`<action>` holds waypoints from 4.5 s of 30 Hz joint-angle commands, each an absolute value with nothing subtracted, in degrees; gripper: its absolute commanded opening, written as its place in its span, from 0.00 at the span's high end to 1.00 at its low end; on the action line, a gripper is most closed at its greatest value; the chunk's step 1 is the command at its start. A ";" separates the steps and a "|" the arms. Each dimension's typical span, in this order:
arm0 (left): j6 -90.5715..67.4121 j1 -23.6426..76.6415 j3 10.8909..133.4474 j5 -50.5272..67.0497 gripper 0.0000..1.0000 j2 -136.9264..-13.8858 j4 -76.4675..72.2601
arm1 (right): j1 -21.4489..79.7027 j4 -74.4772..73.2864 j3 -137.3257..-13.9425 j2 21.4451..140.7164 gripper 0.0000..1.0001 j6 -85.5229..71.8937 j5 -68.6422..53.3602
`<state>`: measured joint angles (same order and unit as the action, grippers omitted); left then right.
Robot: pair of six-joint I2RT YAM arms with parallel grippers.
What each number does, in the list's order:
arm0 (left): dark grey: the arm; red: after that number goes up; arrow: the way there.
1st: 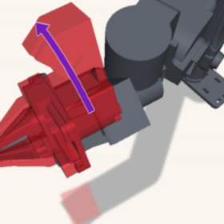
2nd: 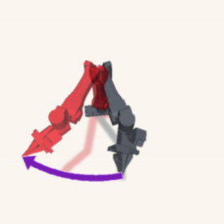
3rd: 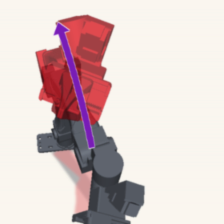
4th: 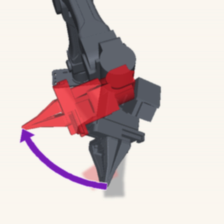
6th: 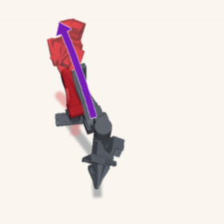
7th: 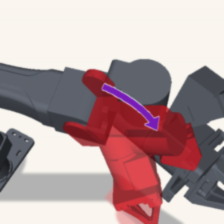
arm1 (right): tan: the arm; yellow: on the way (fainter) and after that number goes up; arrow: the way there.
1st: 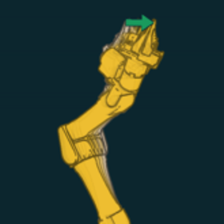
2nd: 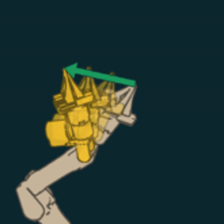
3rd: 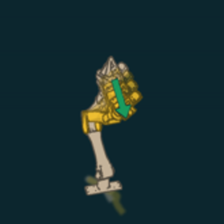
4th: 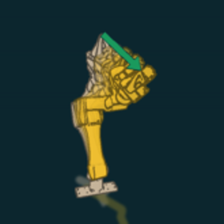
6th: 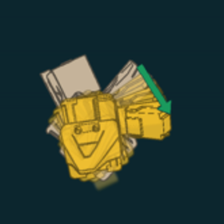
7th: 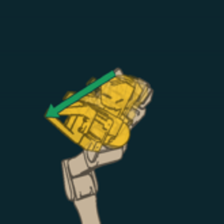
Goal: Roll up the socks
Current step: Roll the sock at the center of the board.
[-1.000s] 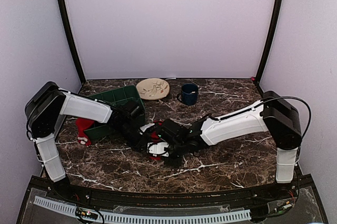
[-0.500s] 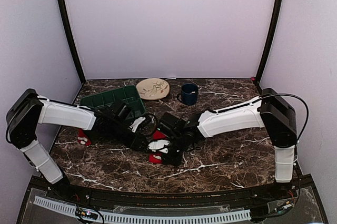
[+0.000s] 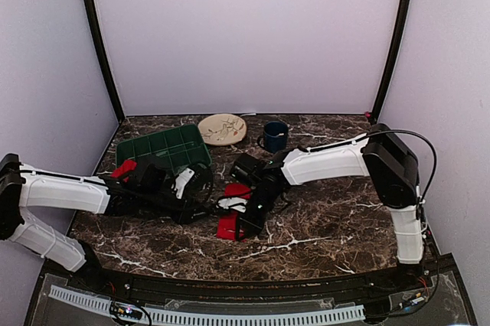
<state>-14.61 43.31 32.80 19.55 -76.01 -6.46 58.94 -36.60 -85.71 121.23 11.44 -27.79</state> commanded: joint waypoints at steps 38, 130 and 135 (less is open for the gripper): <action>13.16 62.75 33.83 2.94 0.57 -86.45 -16.57 | 54.23 -49.80 -94.99 129.74 0.95 11.37 -45.51; 3.96 53.28 48.76 21.21 1.00 -96.75 8.81 | 48.52 -9.38 -59.80 104.03 0.65 -5.32 -27.14; 4.12 51.90 50.36 26.82 1.00 -99.55 11.50 | 52.29 -5.60 -55.27 100.07 0.66 -2.65 -16.58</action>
<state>4.64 52.86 48.84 20.29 -97.76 6.94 49.21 -11.68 -57.71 102.94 -4.36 -26.17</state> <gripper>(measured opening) 0.027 0.341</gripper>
